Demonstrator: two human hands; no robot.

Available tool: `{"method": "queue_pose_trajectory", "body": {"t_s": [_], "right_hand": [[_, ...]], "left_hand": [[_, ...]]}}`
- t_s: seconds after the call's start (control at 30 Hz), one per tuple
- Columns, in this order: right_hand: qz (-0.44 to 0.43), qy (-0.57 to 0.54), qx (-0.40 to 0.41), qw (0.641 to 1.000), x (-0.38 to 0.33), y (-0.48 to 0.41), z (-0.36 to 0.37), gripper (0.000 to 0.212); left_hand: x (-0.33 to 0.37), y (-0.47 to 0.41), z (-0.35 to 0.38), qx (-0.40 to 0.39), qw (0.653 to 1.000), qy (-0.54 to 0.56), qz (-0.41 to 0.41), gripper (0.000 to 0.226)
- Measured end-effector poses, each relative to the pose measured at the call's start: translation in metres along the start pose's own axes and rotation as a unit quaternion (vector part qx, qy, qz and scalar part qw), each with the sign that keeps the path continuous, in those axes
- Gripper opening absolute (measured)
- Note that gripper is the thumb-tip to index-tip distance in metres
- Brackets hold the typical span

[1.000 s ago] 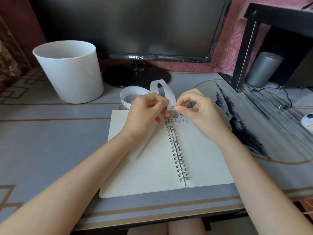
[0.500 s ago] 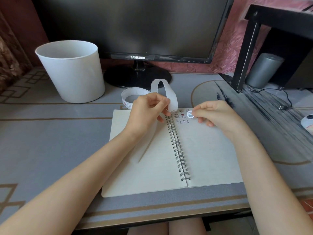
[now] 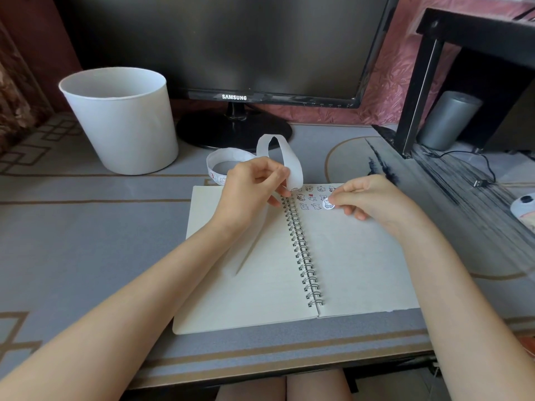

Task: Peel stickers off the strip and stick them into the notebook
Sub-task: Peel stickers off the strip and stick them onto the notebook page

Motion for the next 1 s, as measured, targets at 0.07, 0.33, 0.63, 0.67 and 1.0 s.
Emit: {"method": "queue_pose_trajectory", "body": {"t_s": [0.07, 0.33, 0.63, 0.67, 1.0], "right_hand": [[0.001, 0.001, -0.003, 1.0, 0.0011, -0.0004, 0.0004, 0.01], [-0.001, -0.004, 0.002, 1.0, 0.0031, -0.0002, 0.0008, 0.004], [-0.006, -0.007, 0.002, 1.0, 0.003, -0.0005, 0.0011, 0.002], [-0.006, -0.006, 0.003, 1.0, 0.0033, -0.0006, 0.0009, 0.002], [-0.019, 0.02, 0.029, 0.999, 0.0045, -0.0067, 0.0008, 0.005]], "left_hand": [[-0.0002, -0.0001, -0.0002, 0.0, 1.0, -0.002, 0.0, 0.019], [-0.0012, -0.0007, -0.0013, 0.002, 1.0, -0.016, -0.002, 0.02], [-0.0022, -0.0012, -0.0014, 0.003, 1.0, -0.014, -0.003, 0.018], [-0.0023, -0.0011, -0.0014, 0.002, 1.0, -0.014, -0.003, 0.018], [-0.0017, -0.001, -0.0015, 0.002, 1.0, -0.016, -0.001, 0.019]]}}
Point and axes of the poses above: each hand's wrist, its own y-axis away from the middle knuckle, its own z-axis out of the palm, x = y × z, the point moved 10 cm from there along -y, towards the middle knuckle, and after that the axes turned 5 degrees about y, right-handed, at the moved point
